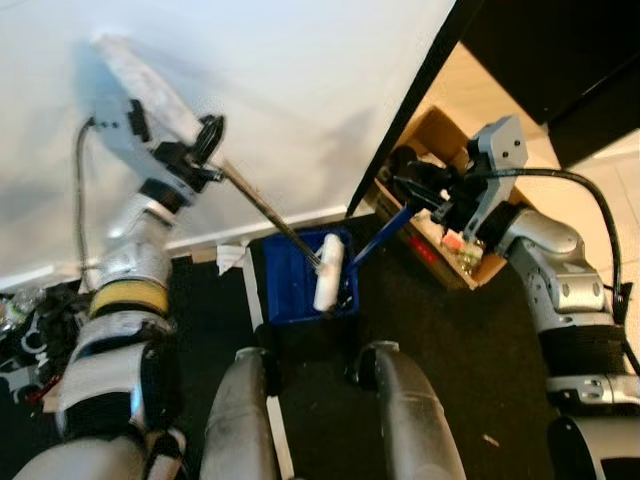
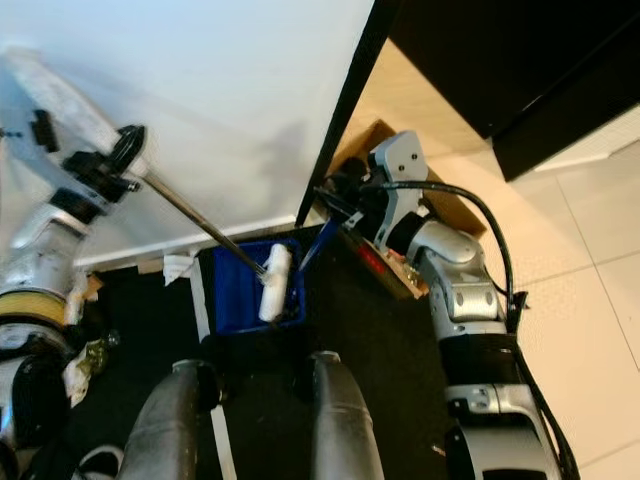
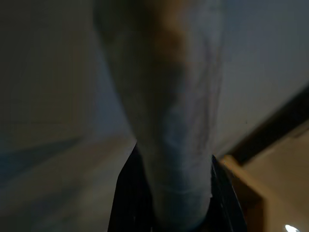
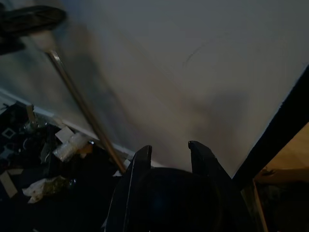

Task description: Sweep floor

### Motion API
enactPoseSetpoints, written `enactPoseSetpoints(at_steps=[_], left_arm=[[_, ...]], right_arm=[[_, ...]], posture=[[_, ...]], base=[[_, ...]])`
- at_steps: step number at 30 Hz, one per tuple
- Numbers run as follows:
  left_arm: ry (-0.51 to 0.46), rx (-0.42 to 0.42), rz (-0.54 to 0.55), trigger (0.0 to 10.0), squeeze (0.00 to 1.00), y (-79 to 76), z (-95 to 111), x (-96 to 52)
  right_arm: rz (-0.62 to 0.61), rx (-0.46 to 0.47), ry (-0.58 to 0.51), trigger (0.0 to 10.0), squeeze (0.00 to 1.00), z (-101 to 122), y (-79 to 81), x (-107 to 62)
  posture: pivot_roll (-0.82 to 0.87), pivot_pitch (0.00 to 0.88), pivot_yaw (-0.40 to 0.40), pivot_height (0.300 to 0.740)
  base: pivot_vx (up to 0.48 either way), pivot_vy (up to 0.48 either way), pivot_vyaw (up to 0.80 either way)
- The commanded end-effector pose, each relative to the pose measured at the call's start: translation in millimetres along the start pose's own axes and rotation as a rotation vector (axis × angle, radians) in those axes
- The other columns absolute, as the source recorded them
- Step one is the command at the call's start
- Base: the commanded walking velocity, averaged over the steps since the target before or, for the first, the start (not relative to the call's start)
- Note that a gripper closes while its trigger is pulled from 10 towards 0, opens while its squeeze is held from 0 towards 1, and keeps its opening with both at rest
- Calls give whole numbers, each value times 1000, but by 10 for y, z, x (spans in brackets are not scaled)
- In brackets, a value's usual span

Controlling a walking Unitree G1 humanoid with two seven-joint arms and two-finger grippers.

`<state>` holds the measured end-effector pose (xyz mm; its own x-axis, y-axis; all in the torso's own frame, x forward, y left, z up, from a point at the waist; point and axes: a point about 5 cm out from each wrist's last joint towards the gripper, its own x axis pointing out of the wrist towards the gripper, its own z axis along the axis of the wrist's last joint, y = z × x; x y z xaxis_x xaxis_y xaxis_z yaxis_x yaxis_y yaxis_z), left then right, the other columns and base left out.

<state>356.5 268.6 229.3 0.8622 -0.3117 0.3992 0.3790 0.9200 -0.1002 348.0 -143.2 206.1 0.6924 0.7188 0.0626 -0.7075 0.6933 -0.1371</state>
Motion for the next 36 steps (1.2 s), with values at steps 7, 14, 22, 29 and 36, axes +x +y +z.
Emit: enactPoseSetpoints(at_steps=[7,14,22,29,36], left_arm=[[70,-181,269,10000,0,-309,-99,-473],[228,-186,207,10000,0,-705,-257,-477],[408,-63,232,10000,0,-696,-277,-427],[340,73,222,10000,0,-715,-168,-319],[262,127,271,10000,0,-737,-231,-296]], right_arm=[[-43,246,7,10000,0,-418,194,-170],[-149,252,-7,10000,0,-496,257,-428],[-313,273,-26,10000,0,-562,198,-638],[-372,277,-70,10000,0,-475,202,-669],[-337,242,-82,10000,0,-350,231,-578]], posture=[[85,412,-23,740],[90,357,20,740],[101,286,50,740],[93,223,60,740],[72,185,43,740]], base=[[0,0,0],[0,0,0],[0,0,0],[0,0,0],[0,0,0]])
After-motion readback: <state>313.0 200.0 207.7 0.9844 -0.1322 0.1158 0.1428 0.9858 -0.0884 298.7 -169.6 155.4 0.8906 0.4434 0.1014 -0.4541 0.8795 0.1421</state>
